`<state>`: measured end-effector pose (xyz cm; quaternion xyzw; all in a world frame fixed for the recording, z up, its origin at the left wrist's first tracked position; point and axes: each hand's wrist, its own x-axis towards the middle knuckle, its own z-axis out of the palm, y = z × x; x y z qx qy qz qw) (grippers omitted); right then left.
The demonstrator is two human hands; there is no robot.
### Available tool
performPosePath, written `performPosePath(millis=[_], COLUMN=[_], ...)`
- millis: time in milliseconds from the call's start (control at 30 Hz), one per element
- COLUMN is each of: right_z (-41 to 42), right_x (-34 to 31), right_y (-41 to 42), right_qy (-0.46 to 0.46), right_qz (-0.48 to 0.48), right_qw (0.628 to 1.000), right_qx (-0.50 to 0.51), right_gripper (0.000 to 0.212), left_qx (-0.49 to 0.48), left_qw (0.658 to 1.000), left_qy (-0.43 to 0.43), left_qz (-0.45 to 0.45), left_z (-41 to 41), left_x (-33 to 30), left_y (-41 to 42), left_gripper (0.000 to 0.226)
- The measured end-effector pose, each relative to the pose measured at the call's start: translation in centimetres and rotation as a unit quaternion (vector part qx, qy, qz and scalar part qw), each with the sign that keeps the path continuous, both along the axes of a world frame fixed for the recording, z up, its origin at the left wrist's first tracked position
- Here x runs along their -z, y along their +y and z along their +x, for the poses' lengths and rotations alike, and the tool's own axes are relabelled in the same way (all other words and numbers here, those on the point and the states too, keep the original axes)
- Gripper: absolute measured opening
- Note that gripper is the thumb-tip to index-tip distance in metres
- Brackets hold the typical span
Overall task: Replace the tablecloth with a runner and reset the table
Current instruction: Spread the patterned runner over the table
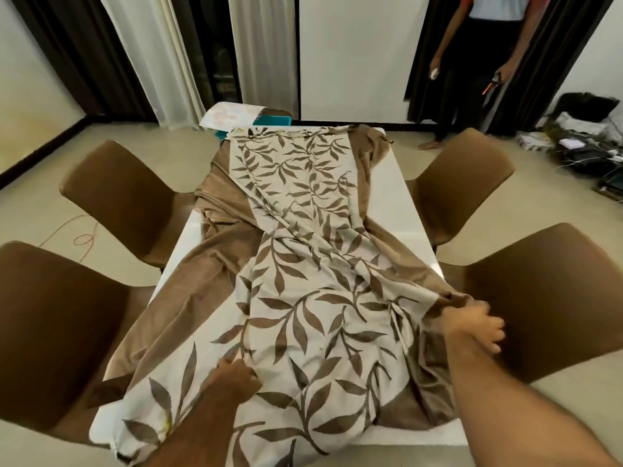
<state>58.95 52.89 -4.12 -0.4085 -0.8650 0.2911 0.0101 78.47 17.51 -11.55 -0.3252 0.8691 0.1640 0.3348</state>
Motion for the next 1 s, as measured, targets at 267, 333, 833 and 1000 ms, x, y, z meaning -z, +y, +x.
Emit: performPosePath(millis=[267,333,833,1000], right_z=[3.6,4.0,3.4,1.9], right_x=[3.1,4.4,7.3,7.8], right_y=[-9.9,-11.2,-13.2,-10.1], right_qy=[-0.104,-0.111,-0.093,-0.1], right_qz=[0.131,0.111,0.083,0.1], right_qw=[0.895,0.87,0.805,0.85], right_qx=[-0.413,-0.467,-0.58,-0.507], right_gripper=[0.052,0.059,0.064,0.072], left_qx=[0.024,0.053,-0.131,-0.086], left_qw=[0.987,0.98,0.969,0.985], left_qy=[0.114,0.161,0.111,0.119], left_qz=[-0.114,-0.101,-0.179,-0.089], left_z=[-1.5,-2.2,2.4,-0.4], left_x=[-2.9,-3.1,-0.4,1.0], left_y=[-1.5,-2.0,-10.2,-7.3], left_gripper=[0.038,0.045,0.049,0.071])
